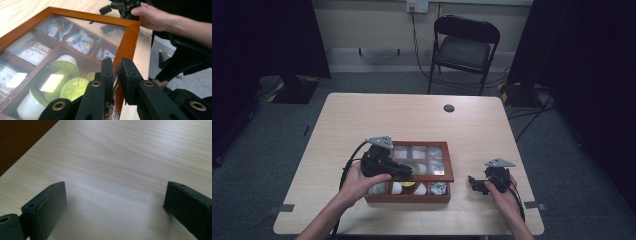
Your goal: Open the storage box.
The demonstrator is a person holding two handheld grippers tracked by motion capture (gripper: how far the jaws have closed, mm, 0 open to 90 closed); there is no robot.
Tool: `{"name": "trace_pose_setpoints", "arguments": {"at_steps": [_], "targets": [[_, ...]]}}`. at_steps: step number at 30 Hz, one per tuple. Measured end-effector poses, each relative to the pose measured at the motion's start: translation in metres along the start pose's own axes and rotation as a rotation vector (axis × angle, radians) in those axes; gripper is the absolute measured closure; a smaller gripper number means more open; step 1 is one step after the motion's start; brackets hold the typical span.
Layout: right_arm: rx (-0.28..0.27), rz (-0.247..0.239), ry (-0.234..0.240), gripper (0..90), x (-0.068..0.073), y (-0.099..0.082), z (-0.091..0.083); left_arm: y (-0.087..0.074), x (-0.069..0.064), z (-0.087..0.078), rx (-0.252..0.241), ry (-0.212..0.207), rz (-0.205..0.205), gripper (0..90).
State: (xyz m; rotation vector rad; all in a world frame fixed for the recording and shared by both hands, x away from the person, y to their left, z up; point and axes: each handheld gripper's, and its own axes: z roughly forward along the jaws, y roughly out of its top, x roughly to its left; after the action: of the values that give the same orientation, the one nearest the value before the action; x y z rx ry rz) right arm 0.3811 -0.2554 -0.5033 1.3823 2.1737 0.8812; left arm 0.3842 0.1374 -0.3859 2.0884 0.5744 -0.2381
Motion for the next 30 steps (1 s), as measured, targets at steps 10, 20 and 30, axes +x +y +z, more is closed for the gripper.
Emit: {"name": "trace_pose_setpoints", "arguments": {"at_steps": [10,20,30], "targets": [[0.000,-0.001,0.000,3.8,0.000,0.000,0.000,0.015,0.004,-0.008,-0.001,-0.009,-0.017,81.0],[0.000,0.000,0.000,3.8,0.000,0.000,0.000,0.024,0.005,-0.013,-0.003,-0.004,-0.023,81.0],[0.000,0.000,0.000,3.8,0.000,0.000,0.000,0.031,0.006,-0.017,-0.014,0.003,-0.030,81.0]]}}
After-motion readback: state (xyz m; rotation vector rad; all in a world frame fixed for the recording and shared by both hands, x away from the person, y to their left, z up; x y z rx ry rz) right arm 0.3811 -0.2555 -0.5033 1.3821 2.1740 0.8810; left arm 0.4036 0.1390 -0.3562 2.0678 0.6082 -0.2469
